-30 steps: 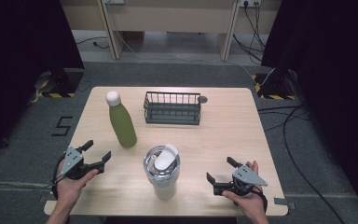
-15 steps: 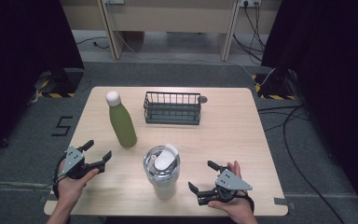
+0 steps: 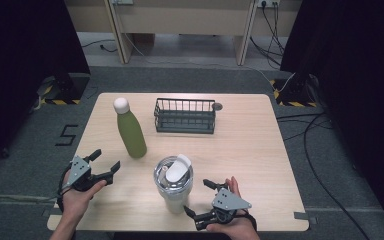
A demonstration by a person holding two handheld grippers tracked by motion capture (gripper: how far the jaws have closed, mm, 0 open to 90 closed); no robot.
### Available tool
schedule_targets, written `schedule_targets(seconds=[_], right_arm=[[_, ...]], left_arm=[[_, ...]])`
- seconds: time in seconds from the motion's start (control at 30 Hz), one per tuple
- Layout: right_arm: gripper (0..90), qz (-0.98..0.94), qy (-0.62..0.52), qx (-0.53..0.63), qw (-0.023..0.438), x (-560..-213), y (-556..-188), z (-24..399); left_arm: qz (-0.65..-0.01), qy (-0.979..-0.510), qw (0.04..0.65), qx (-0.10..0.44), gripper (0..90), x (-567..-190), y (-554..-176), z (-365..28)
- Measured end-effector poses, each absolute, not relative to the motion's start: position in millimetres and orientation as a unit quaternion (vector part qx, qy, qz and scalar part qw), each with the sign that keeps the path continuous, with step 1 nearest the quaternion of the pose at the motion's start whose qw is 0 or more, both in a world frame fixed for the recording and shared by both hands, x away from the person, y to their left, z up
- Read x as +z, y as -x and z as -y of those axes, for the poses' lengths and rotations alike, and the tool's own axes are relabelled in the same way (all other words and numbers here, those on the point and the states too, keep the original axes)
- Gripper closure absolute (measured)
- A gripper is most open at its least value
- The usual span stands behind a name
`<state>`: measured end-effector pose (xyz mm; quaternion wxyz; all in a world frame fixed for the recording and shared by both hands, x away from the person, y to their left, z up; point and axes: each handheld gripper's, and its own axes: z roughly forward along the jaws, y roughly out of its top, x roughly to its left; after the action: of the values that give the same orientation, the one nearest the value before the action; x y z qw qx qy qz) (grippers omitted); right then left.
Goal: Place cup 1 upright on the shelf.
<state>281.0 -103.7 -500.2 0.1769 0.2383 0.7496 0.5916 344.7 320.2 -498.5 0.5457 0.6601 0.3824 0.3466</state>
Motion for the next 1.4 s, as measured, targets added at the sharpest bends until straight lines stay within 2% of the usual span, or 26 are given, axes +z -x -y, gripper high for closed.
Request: schedule_targets(seconds=[1.0,1.2,1.4], right_arm=[[0.2,-0.748,-0.210,0.607,0.167,-501,-302,53],[2.2,-0.744,-0.215,0.610,0.167,-502,-304,48],[8.9,-0.740,-0.214,0.615,0.169,-498,-305,45]], left_arm=[[-0.378,-0.662,0.549,0.342,14.7,-498,-345,-318],[-0.377,-0.662,0.550,0.343,14.9,-498,-345,-318],[-0.375,-0.663,0.550,0.342,15.2,-498,-345,-319]])
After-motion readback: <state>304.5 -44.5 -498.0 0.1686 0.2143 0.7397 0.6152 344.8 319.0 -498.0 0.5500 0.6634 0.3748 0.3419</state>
